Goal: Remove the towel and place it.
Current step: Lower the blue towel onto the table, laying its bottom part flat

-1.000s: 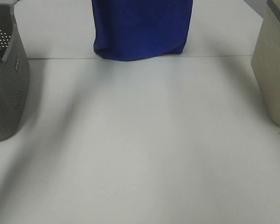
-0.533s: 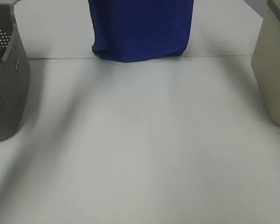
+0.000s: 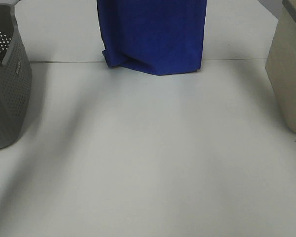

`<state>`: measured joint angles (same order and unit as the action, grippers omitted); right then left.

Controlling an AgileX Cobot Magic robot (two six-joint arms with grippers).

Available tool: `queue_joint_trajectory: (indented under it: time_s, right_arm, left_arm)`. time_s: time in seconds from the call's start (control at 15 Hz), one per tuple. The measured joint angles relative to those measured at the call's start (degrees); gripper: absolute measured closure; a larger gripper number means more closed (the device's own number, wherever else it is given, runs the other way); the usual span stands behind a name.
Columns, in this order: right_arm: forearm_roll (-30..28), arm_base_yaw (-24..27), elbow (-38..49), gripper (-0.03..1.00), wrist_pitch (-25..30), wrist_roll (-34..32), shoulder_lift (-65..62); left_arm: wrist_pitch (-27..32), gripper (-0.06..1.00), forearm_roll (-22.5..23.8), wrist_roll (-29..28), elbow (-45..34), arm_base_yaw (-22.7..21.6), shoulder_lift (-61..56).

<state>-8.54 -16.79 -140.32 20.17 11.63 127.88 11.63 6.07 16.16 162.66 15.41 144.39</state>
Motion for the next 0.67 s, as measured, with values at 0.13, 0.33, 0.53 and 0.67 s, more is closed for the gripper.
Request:
queue_joint_trajectory:
  time_s: [0.13,0.33,0.53,0.67]
  right_arm:
    - [2.9,0.0,0.0,0.95,9.5,-0.1,-0.5]
    - [8.9,0.0,0.0,0.95,28.4,0.9,-4.0]
    - [12.9,0.0,-0.1,0.95,41.0,2.2,-6.8]
    - [13.5,0.0,-0.2,0.95,48.3,3.2,-8.3]
  left_arm:
    - [15.5,0.94,-0.2,0.4,0.0,0.7,-2.7]
    - [38.6,0.94,-3.2,0.7,0.0,0.8,-6.9]
    - [52.4,0.94,-4.9,0.7,0.2,0.9,-9.5]
    - [57.5,0.94,-6.6,-1.4,0.2,0.9,-10.0]
